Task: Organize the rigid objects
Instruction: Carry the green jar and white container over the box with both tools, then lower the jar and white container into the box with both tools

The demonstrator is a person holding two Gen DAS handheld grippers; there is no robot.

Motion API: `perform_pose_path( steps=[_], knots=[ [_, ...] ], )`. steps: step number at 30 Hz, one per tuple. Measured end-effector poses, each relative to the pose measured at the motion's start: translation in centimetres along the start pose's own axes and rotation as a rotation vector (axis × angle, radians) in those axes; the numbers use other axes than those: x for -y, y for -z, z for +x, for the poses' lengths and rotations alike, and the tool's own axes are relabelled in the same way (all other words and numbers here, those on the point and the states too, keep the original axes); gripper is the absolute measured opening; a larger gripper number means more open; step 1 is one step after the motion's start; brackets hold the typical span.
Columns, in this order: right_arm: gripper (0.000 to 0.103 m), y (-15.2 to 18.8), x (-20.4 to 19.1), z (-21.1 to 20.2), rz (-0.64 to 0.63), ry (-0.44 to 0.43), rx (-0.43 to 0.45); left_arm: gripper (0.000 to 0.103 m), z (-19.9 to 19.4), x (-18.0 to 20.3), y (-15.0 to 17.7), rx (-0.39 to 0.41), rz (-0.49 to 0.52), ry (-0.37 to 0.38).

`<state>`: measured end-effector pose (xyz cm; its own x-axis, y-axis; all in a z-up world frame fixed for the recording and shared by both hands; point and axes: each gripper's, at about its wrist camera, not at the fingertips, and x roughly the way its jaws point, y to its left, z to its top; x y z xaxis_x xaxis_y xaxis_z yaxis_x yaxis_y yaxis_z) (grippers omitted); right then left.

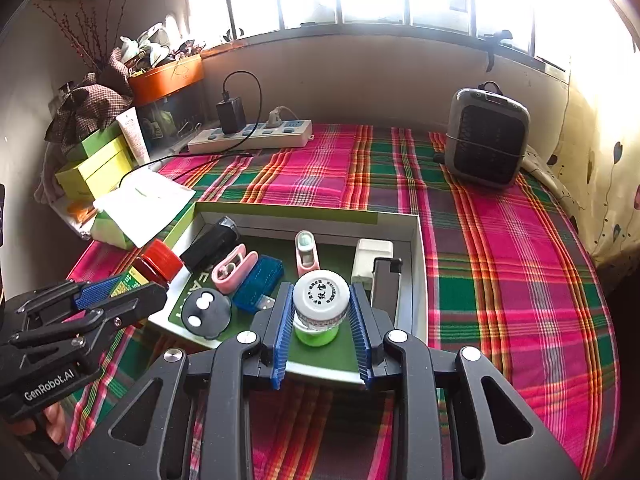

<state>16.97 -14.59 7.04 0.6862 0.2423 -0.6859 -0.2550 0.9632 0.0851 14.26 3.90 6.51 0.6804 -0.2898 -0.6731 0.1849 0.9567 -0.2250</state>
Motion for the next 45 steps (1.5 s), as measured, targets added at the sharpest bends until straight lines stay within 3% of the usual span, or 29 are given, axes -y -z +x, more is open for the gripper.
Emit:
perform_pose_path(
  steps=[23,45],
  knots=[
    [0.029,-2.1,1.8,6.1,-0.014,-0.007,-0.088,0.031,4.6,1.0,-0.6,-0.068,0.037,-0.003],
    [0.029,-2.2,1.1,7.2,-0.065,0.002,-0.087,0.031,5.6,1.1,-0.7,-0.084,0.035,-0.006]
  ],
)
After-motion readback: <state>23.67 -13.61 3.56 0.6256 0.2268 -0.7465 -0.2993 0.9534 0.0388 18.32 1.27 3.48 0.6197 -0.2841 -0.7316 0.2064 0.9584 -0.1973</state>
